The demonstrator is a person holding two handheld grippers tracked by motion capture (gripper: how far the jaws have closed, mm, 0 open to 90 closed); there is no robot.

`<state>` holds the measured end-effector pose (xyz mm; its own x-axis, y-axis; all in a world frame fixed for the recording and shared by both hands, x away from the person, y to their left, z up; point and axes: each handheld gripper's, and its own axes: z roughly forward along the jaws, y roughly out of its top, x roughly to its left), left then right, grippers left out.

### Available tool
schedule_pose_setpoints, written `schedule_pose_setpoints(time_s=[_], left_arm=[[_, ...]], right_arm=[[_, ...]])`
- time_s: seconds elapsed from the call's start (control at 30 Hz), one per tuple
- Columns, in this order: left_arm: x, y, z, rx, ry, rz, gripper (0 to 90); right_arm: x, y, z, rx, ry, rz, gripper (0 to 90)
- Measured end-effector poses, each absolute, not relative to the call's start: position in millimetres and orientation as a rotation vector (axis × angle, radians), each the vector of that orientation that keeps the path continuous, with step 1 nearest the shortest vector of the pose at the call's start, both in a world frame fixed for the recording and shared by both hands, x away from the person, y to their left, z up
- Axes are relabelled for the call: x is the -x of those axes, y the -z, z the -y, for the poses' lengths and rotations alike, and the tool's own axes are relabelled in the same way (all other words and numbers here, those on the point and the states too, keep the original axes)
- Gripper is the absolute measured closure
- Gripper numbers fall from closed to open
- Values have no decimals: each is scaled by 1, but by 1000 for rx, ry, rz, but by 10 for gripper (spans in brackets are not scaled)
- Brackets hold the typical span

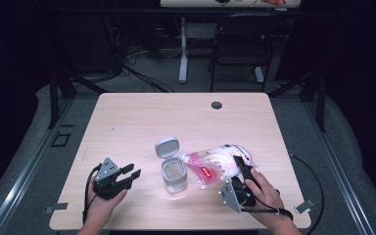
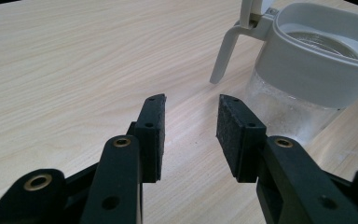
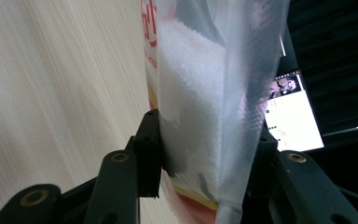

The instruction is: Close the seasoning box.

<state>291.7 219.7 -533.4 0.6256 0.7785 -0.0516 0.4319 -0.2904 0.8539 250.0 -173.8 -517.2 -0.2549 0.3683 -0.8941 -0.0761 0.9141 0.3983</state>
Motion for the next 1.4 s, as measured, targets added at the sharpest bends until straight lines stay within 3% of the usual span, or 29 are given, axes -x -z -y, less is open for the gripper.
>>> schedule_pose_setpoints(time_s=[1.4], left_arm=[[-291,534,-218,-1932,-470,-949,627]], right_arm=[[-253,511,172,-79,-327,-1749,577]])
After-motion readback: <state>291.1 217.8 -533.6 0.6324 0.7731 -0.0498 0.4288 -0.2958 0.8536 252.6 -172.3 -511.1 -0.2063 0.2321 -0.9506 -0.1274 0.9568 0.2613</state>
